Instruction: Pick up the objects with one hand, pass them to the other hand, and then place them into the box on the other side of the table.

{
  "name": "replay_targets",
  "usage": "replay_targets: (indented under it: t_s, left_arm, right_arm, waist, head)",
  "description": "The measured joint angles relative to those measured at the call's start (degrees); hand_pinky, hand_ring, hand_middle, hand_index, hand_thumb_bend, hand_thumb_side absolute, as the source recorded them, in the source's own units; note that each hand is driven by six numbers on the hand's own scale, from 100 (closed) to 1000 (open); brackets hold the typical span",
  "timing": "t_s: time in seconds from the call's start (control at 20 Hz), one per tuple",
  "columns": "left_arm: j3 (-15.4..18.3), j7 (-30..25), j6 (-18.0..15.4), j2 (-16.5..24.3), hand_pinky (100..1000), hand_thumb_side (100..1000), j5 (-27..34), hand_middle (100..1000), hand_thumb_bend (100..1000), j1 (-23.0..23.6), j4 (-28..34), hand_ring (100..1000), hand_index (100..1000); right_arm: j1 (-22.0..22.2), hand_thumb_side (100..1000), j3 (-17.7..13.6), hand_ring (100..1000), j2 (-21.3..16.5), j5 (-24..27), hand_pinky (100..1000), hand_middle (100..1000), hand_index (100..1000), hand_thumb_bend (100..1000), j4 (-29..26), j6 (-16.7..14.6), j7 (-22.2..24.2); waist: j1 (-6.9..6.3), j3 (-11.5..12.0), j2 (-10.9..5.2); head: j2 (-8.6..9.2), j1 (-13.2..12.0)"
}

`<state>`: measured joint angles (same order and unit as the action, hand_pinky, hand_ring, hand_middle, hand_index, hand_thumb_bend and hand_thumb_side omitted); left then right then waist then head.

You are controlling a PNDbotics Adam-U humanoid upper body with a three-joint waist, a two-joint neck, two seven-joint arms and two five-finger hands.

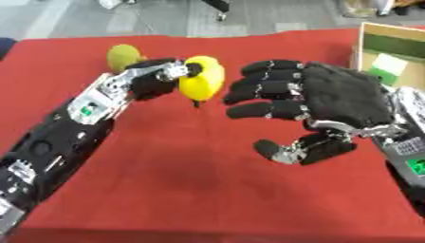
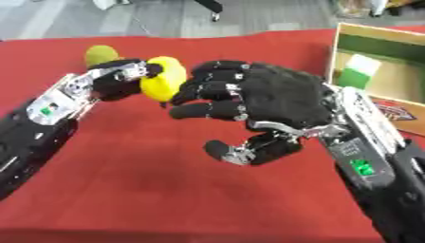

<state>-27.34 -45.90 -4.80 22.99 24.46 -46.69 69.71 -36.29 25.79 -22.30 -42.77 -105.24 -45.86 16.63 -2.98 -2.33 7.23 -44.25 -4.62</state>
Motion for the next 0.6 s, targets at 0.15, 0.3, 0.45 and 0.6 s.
replay_targets:
  t_s: [0.15, 0.3, 0.45, 0.6]
  left_arm:
    - [-0.8, -2.2, 2.8, -0.9, 755, 893, 1.3, 385, 100, -0.2, 1.9, 497, 534]
    - [-1.4, -3.7, 4.8, -1.4, 755, 915, 0.5, 386, 100, -0.1, 2.3, 500, 535]
    - [-1.9, -4.8, 6.1, -2.3, 756, 920, -1.0, 387, 100, 0.3, 2.2, 502, 535]
    - [-2.2, -5.7, 6.9, -3.2, 758, 923, -1.9, 387, 100, 0.3, 2.2, 502, 535]
  right_arm:
    - [0.0, 234, -0.1, 835, 0.3, -1.1, 897, 856, 929, 240, 0.1, 0.2, 0.3]
    - [-0.1, 196, -0.4, 827, 0.3, -3.5, 898, 862, 928, 276, 0.1, 1.3, -0.9]
    - [-0.2, 169, -0.4, 819, 0.4, -6.7, 899, 863, 927, 303, 0.1, 2.4, -2.5]
    - [-0.3, 153, -0.3, 815, 0.4, -10.0, 895, 851, 922, 305, 0.2, 3.2, -4.3]
  waist:
    - [0.00, -0.1, 0.00]
    - [0.00, -0.1, 0.00]
    - [0.00, 0.0, 0.00]
    - [0.00, 0.0, 0.00]
  head:
    - [0.00, 0.2]
    - [0.00, 0.4]
    - [0.00, 0.7]
    - [0.00, 0.9]
